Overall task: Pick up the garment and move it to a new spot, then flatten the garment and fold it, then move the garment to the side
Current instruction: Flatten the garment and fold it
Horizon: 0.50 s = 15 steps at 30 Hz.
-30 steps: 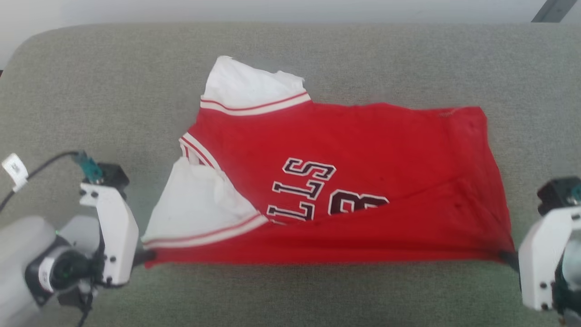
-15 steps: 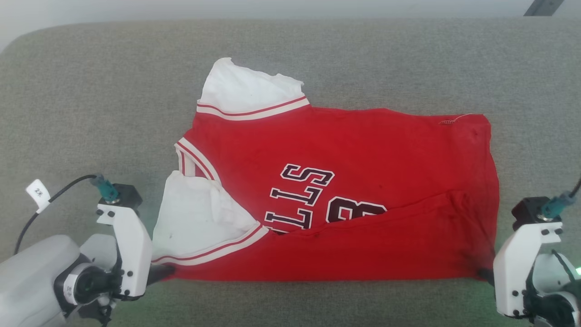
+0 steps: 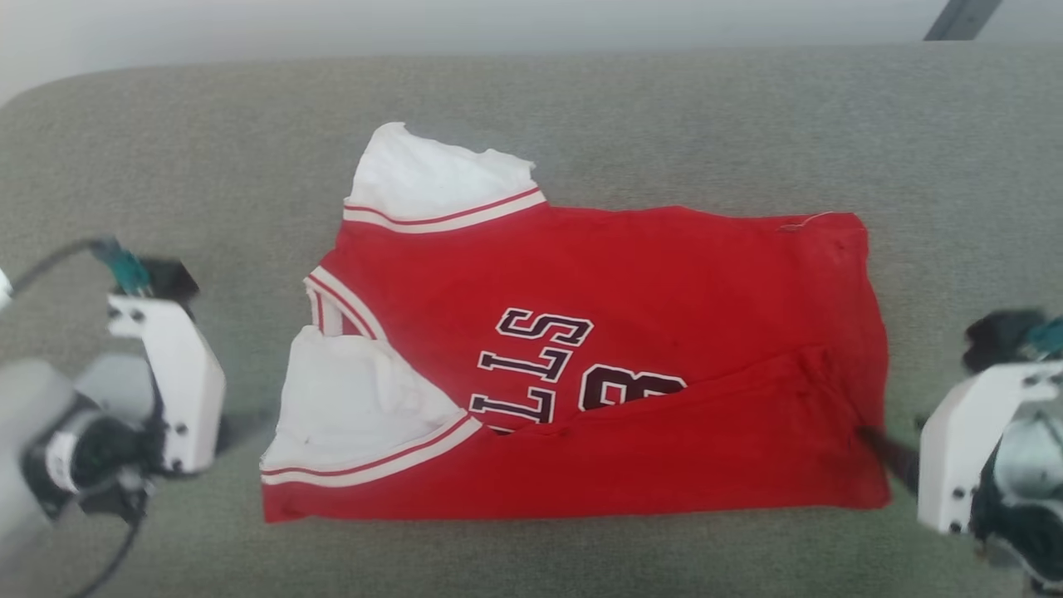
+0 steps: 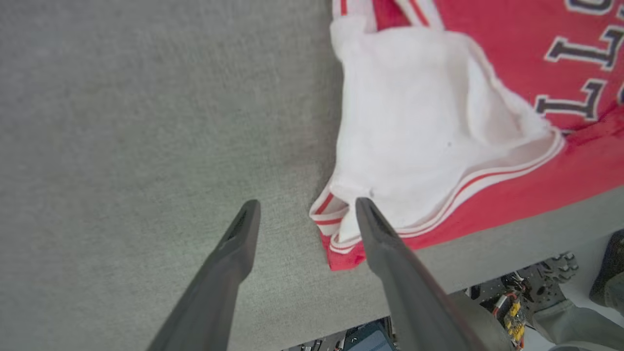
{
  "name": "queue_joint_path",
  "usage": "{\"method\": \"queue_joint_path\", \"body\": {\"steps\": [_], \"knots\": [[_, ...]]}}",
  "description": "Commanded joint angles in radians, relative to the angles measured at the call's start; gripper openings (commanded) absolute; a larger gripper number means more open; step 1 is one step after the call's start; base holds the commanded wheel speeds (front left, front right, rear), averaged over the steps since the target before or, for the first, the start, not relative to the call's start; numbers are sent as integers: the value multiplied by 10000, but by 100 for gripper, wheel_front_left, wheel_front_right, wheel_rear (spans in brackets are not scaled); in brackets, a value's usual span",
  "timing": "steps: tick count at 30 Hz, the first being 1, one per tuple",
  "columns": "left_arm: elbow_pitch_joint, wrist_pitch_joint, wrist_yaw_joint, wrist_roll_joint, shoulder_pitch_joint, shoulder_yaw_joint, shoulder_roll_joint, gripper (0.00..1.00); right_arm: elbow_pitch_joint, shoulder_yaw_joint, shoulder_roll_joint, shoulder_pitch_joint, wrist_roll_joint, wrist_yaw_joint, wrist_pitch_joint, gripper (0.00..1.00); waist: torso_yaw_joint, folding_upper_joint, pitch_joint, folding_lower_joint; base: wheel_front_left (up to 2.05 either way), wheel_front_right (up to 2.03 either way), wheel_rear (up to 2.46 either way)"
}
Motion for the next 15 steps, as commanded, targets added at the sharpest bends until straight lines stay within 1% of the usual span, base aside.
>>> {"method": "queue_joint_path", "body": {"steps": [1, 2, 5, 11, 12, 15], "knots": [[-191, 102, 119, 72, -237, 95, 129, 100, -200, -48, 40, -228, 89, -5, -279, 100, -99, 0, -38, 0, 0, 0, 0], [-503, 234, 256, 126, -509, 211, 334, 100, -528, -47, 83, -391, 113, -5, -846, 100, -256, 0, -47, 0, 0, 0, 0], [-720, 318, 353, 321, -952, 394, 548, 100, -876, 70, 216, -722, 129, -5, -1898, 100, -573, 0, -12, 0, 0, 0, 0], [-286, 251, 324, 602, -1756, 721, 408, 100, -1087, 710, 262, -1468, -260, -4, -4464, 100, -1393, 0, 291, 0, 0, 0, 0], [-286, 251, 324, 602, -1756, 721, 408, 100, -1087, 710, 262, -1468, -260, -4, -4464, 100, -1393, 0, 291, 0, 0, 0, 0], [196, 108, 83, 856, -2242, 873, 274, 100, -999, 1053, 391, -1760, -547, -4, -5830, 100, -1875, 0, 552, 0, 0, 0, 0]]}}
